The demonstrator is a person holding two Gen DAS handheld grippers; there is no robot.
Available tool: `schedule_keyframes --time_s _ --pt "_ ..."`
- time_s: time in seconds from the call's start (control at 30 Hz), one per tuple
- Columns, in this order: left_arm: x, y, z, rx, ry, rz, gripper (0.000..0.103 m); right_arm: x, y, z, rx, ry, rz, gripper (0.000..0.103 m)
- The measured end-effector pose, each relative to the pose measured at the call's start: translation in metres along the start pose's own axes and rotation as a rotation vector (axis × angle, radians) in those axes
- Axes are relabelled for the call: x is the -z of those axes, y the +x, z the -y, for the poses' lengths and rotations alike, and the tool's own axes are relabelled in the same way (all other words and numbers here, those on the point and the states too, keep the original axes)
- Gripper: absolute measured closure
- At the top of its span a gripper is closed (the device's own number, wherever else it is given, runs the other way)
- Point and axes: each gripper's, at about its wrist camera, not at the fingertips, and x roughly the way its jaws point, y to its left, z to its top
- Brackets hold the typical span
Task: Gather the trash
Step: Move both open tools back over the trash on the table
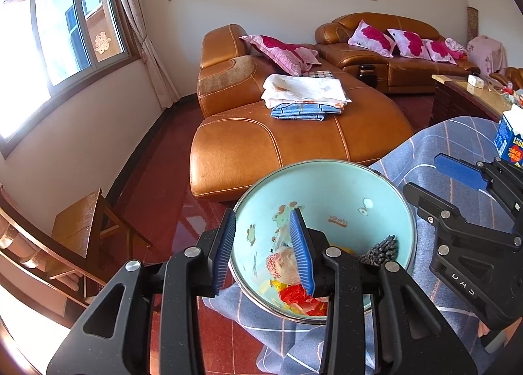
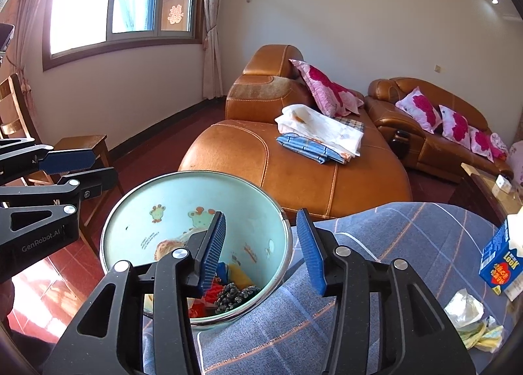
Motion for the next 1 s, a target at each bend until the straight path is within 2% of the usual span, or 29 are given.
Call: schedule_keyframes --time_s 0.33,0.43,0.57,0.67,0.73,0.87,1.0 --pt "0.000 -0.003 0.003 0.009 0.006 -0.001 0.067 0.001 -0.004 0.000 0.024 -0.013 0.017 0.054" --pt "-0.001 -0.005 0.004 0.013 0.007 0.002 0.060 0.002 -0.005 -0.002 0.037 -0.019 0.024 0.054" --pt "-0.002 -0.011 0.007 0.026 0.013 0.012 0.058 0.002 -0.009 -0.004 0.061 -0.016 0.039 0.048" --pt "-0.002 -0.016 0.008 0.037 0.005 0.019 0.051 0.002 -0.012 -0.003 0.080 -0.009 0.043 0.046" --pt "-0.002 -0.020 0.009 0.044 0.007 0.025 0.050 0.003 -0.016 0.000 0.091 0.009 0.045 0.045" --pt "-0.001 -0.025 0.017 0.066 0.012 0.029 0.050 0.006 -0.029 0.008 0.158 0.050 0.031 0.043" --pt "0.004 -0.030 0.039 0.107 0.047 0.027 0.050 0.015 -0.061 0.019 0.231 0.084 0.031 0.042"
